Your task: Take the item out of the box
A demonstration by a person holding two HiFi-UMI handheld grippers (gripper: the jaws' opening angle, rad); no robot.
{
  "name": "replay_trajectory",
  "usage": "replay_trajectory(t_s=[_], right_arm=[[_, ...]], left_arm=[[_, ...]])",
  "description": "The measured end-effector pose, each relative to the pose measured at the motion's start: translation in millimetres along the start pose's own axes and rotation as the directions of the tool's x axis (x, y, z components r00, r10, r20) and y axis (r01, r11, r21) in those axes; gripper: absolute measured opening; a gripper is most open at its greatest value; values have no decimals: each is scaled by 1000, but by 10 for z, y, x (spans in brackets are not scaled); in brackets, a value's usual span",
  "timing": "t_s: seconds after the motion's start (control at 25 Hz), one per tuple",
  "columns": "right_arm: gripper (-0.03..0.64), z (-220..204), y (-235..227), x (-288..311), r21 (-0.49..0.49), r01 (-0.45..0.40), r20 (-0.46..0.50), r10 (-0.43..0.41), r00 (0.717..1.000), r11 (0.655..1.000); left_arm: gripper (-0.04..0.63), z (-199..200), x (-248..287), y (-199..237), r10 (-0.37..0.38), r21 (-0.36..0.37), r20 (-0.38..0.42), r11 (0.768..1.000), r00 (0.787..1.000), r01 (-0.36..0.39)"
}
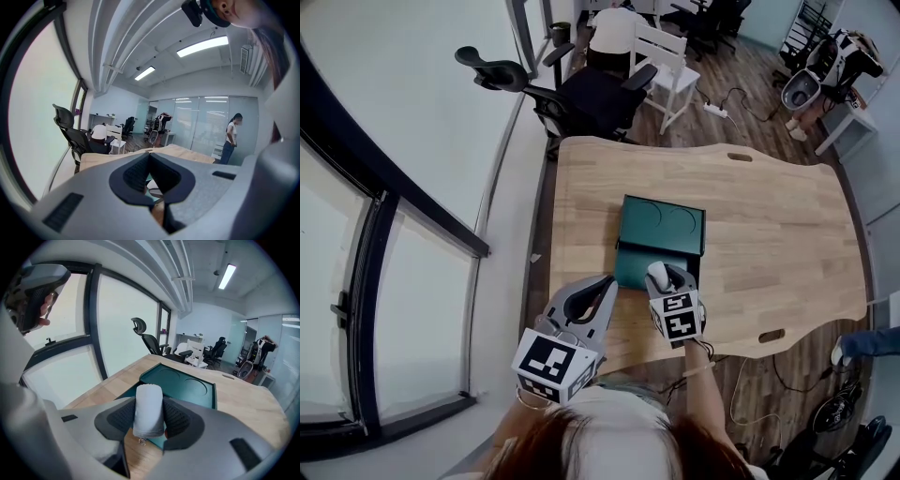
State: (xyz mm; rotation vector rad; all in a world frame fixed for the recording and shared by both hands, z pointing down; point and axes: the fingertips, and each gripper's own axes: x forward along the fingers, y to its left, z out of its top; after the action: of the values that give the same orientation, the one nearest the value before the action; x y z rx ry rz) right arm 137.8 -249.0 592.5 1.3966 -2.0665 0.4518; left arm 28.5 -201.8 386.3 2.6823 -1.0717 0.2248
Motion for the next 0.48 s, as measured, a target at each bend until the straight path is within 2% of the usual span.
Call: replay_trajectory(t_s=[0.48], right_arm=[[195,357,136,-622,85,41,173,-55,983,996]], left_arm=[[6,43,-300,-188,-23,16,37,1000,999,23]])
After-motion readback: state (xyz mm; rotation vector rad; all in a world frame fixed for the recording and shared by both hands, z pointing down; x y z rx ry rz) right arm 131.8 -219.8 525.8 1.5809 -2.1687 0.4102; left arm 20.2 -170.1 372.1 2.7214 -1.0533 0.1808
